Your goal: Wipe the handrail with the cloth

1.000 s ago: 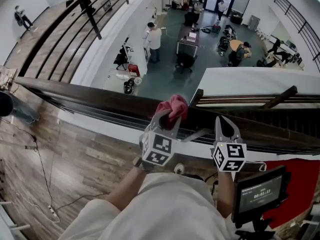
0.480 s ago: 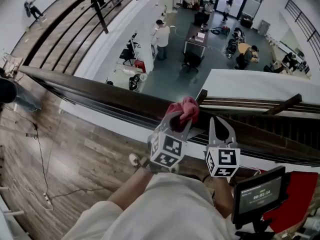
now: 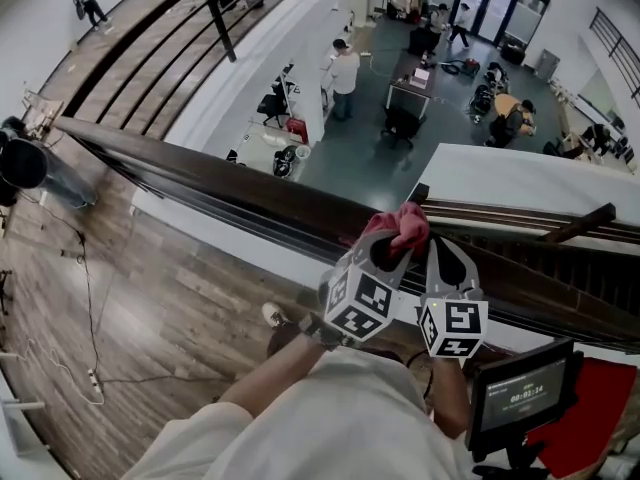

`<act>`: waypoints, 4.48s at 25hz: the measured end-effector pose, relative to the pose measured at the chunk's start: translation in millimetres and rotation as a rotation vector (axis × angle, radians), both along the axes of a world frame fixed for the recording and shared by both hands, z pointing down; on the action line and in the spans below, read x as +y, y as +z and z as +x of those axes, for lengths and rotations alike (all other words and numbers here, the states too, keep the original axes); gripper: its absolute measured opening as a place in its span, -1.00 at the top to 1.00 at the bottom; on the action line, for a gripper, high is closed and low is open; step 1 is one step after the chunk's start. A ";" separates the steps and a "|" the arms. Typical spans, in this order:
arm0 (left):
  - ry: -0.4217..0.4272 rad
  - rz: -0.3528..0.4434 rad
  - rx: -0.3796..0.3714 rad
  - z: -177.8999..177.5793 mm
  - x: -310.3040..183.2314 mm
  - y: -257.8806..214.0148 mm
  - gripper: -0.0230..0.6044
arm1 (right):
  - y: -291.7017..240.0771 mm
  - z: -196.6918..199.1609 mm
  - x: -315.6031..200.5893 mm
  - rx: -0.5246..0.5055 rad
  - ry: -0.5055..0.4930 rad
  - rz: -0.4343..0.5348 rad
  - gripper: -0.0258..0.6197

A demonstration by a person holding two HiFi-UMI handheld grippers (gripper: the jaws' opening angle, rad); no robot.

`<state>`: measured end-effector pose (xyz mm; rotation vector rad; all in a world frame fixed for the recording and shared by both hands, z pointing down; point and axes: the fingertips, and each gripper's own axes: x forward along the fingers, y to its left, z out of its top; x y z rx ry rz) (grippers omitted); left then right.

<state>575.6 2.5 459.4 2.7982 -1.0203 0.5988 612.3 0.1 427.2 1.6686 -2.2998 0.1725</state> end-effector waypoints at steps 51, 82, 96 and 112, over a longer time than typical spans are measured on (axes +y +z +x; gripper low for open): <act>-0.014 -0.002 -0.013 -182.9 -58.7 -11.4 0.68 | 10.1 -121.2 -45.7 0.095 0.063 -0.129 0.91; -0.192 -0.053 -0.007 -431.8 -142.3 -12.1 0.68 | 0.7 -240.0 -86.7 0.086 0.128 -0.125 0.91; -0.365 -0.036 -0.042 -547.0 -186.8 -25.0 0.68 | -7.9 -253.8 -97.3 0.108 0.127 -0.129 0.91; -0.457 0.019 -0.078 -588.3 -199.3 -25.3 0.69 | -9.3 -236.5 -86.7 0.103 0.135 -0.144 0.91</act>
